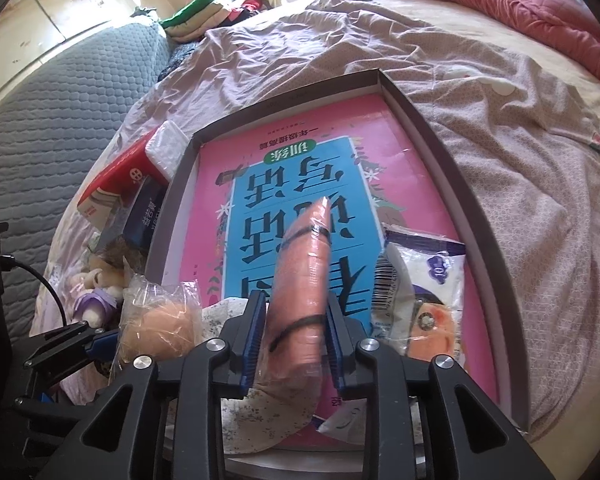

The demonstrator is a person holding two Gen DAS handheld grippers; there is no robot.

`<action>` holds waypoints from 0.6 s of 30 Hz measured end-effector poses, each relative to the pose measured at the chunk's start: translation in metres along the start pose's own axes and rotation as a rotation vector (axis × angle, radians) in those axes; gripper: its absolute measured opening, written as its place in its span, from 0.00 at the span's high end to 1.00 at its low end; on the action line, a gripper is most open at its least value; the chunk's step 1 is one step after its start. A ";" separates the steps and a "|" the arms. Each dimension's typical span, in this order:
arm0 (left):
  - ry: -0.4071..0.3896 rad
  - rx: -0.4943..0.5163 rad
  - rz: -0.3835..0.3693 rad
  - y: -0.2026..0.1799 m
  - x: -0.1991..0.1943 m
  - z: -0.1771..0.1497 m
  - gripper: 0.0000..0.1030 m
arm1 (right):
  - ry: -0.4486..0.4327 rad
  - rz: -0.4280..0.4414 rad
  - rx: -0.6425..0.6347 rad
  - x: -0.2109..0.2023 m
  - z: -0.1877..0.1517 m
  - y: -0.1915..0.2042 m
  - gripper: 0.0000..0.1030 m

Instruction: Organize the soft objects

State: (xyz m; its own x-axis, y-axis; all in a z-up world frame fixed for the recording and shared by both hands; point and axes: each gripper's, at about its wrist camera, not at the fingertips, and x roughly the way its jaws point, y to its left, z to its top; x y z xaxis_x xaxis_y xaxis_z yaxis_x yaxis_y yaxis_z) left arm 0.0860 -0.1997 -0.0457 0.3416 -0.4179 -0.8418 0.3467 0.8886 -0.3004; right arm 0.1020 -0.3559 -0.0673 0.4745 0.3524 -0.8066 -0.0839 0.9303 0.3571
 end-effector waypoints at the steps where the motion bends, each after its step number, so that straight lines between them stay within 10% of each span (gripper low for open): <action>1: 0.002 -0.002 -0.002 0.000 0.000 0.000 0.53 | -0.005 -0.005 0.000 -0.001 0.000 0.000 0.68; 18: 0.018 -0.019 -0.019 0.000 0.001 -0.001 0.48 | -0.081 -0.030 0.001 -0.020 0.002 -0.004 0.66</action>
State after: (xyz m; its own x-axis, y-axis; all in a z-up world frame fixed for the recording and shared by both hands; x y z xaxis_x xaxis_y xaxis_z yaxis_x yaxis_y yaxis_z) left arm 0.0856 -0.1999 -0.0468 0.3189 -0.4316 -0.8438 0.3363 0.8839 -0.3250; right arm 0.0947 -0.3666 -0.0514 0.5462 0.3146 -0.7764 -0.0677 0.9403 0.3334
